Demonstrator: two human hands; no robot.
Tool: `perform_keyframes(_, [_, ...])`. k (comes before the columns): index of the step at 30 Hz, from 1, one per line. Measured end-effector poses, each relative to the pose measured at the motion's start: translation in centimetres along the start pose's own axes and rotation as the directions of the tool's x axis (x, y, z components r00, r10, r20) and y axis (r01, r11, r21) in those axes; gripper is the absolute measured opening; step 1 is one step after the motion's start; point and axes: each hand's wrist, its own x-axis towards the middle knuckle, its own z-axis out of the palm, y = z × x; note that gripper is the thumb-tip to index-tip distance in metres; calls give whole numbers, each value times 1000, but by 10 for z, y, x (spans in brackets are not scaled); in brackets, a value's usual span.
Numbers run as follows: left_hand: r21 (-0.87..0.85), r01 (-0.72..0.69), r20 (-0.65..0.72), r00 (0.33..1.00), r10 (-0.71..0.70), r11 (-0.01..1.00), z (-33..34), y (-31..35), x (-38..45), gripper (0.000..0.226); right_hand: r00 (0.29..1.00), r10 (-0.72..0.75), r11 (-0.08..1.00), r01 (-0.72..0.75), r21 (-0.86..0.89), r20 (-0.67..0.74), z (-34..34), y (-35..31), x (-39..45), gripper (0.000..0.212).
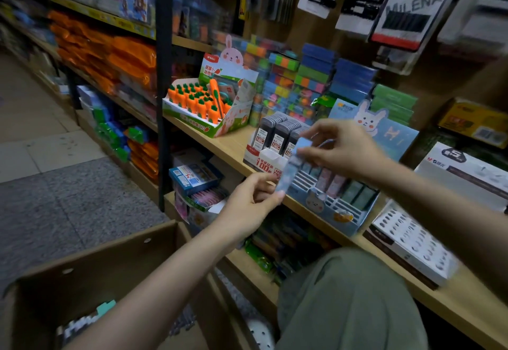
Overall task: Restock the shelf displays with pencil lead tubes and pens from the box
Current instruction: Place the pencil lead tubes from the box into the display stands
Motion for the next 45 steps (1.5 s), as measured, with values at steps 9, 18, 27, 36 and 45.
perform_keyframes(9, [341, 42, -255, 966, 49, 939, 36, -10, 26, 56, 984, -10, 953, -45, -301, -179, -40, 37, 47, 16])
perform_keyframes(18, [251, 127, -433, 901, -6, 960, 73, -20, 49, 46, 995, -63, 941, 33, -337, -79, -16, 55, 67, 13])
perform_keyframes(27, [200, 124, -478, 878, -14, 972, 76, -22, 53, 44, 999, -26, 939, 12, -344, -36, -27, 54, 63, 17])
perform_keyframes(36, [195, 120, -485, 875, -11, 973, 77, -22, 52, 43, 999, -11, 932, -8, -362, -49, -15, 60, 61, 17])
perform_keyframes(45, [198, 128, -479, 878, -18, 972, 77, -24, 55, 44, 960, -248, 884, 170, -435, -129, -3, 68, 33, 53])
